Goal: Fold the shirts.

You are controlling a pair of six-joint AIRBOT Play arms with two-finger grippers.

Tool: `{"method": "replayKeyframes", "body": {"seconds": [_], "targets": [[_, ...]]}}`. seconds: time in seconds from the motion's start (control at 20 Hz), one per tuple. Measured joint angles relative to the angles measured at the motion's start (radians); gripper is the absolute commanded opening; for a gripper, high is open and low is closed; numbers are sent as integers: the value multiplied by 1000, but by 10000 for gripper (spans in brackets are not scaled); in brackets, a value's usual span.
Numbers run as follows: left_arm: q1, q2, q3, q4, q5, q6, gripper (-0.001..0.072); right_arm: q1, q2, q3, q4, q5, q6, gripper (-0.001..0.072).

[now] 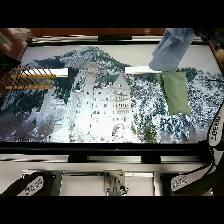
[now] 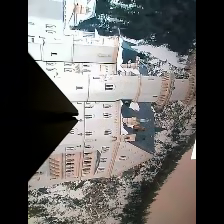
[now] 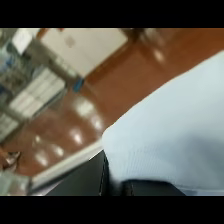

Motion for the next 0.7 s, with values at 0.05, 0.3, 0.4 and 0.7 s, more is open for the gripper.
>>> {"method": "replayKeyframes", "body": {"seconds": [0.05,0.3,0.4,0.7], "targets": [[-9,0,-2,0,0,5,33,5,-11,0,0,63,-14,60],[-53,0,-37,0,0,14,34,-16,-87,-5,-51,188,-73,60],[-73,0,-60,0,0,15,34,-47,-115,-30,-85,121,-77,61],[-100,0,-105,0,5,17,34,-150,-80,-60,-260,-274,-60,61]]}}
